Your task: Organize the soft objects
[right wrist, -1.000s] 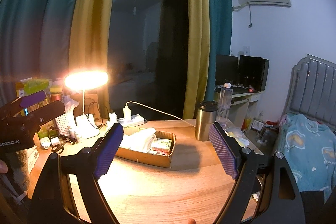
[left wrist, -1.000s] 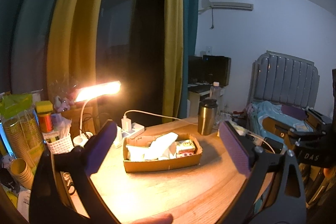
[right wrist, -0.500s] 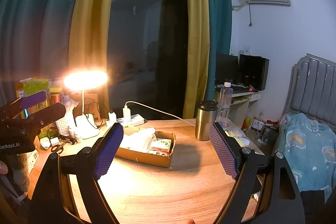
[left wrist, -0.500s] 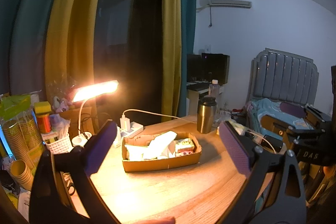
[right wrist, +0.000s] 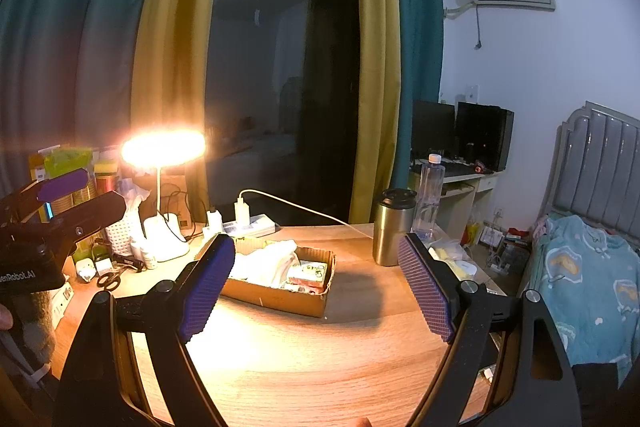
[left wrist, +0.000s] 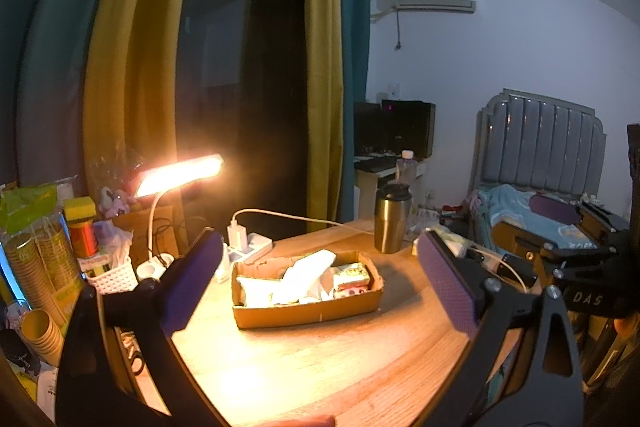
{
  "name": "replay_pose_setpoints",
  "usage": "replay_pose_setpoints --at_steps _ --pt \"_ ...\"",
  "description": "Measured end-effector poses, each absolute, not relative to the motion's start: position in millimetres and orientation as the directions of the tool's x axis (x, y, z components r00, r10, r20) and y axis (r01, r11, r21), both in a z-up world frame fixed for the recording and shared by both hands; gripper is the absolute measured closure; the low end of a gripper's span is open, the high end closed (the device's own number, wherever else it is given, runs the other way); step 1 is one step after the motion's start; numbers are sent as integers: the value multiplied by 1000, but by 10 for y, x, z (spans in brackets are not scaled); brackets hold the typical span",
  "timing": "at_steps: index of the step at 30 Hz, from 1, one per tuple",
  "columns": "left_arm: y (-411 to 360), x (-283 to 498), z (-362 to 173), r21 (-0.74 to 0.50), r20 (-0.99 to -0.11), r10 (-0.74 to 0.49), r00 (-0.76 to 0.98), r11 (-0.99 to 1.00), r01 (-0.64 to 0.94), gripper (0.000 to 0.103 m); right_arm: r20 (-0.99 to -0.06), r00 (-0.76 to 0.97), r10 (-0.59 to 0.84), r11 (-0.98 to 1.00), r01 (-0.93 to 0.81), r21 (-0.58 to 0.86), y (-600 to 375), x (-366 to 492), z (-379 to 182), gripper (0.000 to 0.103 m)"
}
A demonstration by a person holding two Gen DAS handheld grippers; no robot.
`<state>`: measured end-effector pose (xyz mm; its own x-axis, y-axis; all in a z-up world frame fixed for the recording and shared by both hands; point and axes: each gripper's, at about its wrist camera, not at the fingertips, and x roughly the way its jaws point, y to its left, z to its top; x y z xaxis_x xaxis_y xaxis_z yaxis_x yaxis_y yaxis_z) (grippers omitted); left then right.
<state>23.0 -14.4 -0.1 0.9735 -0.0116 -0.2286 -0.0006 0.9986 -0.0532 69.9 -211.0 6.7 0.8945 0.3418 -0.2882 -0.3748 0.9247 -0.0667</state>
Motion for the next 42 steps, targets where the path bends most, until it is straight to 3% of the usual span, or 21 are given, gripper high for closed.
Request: replay_pose_setpoints --at_steps 42 --pt "-165 223 -21 -42 -226 -29 974 999 20 4 -294 891 344 923 -378 -66 -2109 691 55 17"
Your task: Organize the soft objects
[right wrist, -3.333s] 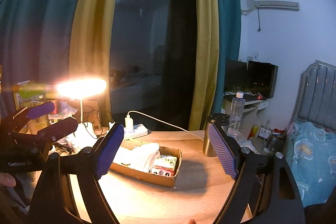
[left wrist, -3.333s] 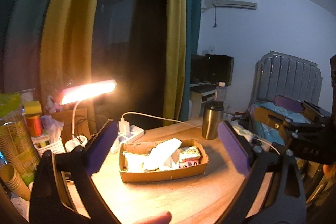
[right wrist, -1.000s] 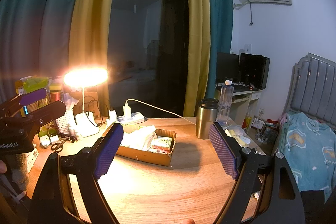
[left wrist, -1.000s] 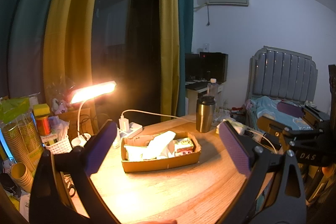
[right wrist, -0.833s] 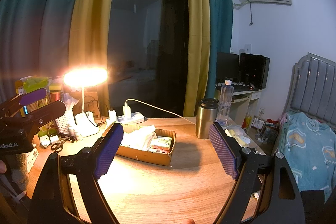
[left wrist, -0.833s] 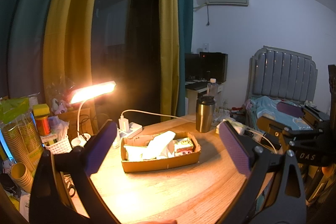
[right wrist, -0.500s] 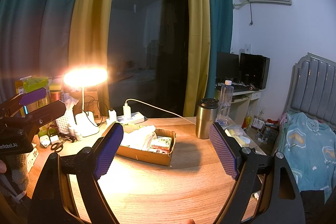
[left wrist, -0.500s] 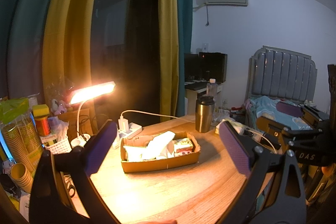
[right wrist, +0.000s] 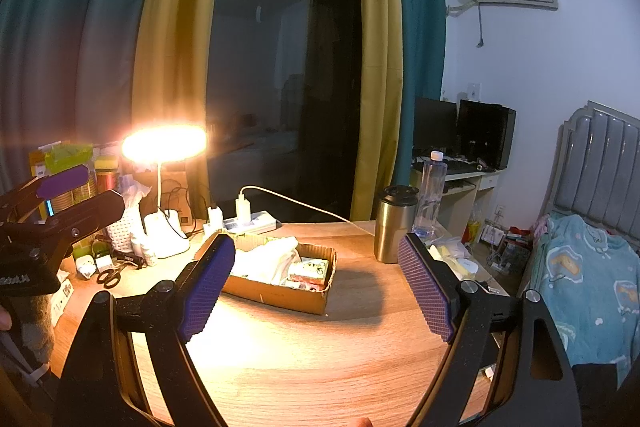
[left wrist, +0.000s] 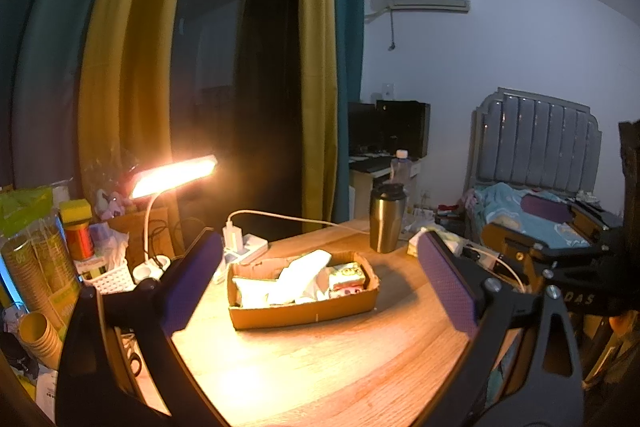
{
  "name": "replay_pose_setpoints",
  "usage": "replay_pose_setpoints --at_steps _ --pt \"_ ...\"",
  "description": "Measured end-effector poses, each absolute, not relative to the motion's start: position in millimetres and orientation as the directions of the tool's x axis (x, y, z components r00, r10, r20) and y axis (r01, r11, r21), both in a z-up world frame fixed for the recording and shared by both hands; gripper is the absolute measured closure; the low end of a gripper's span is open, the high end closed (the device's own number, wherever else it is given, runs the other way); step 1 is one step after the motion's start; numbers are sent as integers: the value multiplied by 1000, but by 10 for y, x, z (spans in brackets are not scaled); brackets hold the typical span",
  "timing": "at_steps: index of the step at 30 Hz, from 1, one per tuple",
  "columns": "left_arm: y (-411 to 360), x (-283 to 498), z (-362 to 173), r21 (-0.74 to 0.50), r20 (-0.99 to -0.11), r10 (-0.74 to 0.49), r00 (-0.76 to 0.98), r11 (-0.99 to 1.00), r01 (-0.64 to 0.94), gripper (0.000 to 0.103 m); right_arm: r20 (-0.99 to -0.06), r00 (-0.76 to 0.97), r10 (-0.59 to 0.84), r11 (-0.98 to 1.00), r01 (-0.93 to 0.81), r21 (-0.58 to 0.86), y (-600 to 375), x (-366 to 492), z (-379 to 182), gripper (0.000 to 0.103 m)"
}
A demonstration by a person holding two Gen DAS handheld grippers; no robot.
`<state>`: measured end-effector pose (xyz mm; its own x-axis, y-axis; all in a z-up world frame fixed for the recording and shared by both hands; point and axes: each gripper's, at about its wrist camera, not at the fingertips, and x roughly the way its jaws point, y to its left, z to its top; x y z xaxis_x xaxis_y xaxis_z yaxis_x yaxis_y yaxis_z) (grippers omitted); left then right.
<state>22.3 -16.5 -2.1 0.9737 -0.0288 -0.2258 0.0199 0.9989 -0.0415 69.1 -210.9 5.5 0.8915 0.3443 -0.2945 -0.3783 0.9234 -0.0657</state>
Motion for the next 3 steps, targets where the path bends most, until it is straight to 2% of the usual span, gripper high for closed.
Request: replay_pose_setpoints --at_steps 3 --pt "-178 207 -16 -43 -218 -39 975 999 30 4 -302 886 353 921 -386 -58 -2110 696 -3 17"
